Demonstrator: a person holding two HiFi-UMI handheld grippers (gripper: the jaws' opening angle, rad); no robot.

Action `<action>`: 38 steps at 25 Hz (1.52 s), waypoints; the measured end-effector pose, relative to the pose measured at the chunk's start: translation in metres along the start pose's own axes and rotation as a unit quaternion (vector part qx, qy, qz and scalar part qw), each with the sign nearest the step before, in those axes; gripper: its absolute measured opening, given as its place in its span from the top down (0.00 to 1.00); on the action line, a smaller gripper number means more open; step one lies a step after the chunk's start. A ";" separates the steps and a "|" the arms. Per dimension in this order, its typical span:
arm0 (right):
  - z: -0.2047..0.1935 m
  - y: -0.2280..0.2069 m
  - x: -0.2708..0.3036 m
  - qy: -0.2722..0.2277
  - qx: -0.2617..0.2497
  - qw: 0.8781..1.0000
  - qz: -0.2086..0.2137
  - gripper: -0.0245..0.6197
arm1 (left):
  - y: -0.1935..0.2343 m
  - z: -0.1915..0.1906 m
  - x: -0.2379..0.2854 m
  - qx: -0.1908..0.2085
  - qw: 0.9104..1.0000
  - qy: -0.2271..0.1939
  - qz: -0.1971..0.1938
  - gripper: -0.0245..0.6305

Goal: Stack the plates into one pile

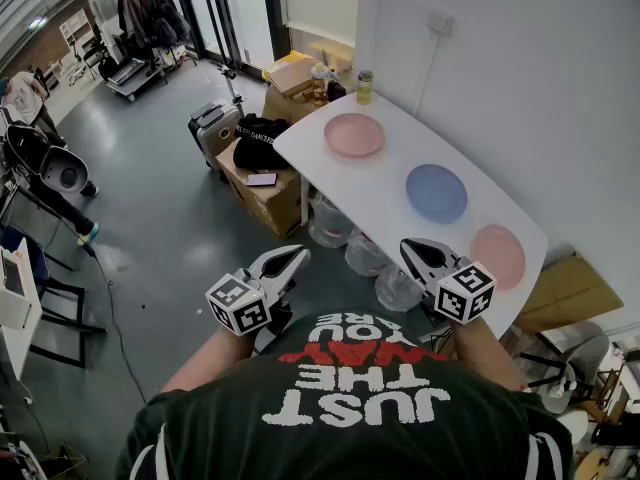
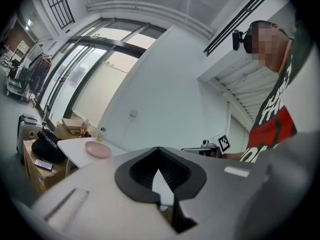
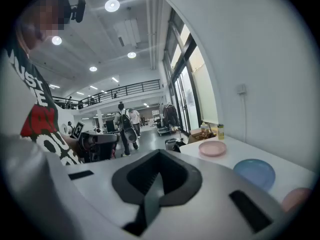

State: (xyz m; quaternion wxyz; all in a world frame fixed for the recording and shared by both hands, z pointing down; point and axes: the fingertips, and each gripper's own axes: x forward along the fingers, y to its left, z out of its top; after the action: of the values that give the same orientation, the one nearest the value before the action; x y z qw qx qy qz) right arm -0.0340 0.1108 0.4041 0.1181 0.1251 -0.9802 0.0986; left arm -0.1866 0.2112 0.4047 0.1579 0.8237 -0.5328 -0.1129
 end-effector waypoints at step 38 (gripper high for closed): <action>-0.014 -0.085 0.003 -0.001 0.026 0.999 0.024 0.95 | 0.025 -0.007 0.101 -0.007 1.000 0.019 0.000 0.95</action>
State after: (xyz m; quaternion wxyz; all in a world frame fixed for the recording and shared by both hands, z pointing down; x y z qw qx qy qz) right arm -0.0109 0.0326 0.4323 0.1117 0.1042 -0.9801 0.1270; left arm -0.1648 0.1105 0.4186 0.1735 0.8245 -0.5290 -0.1012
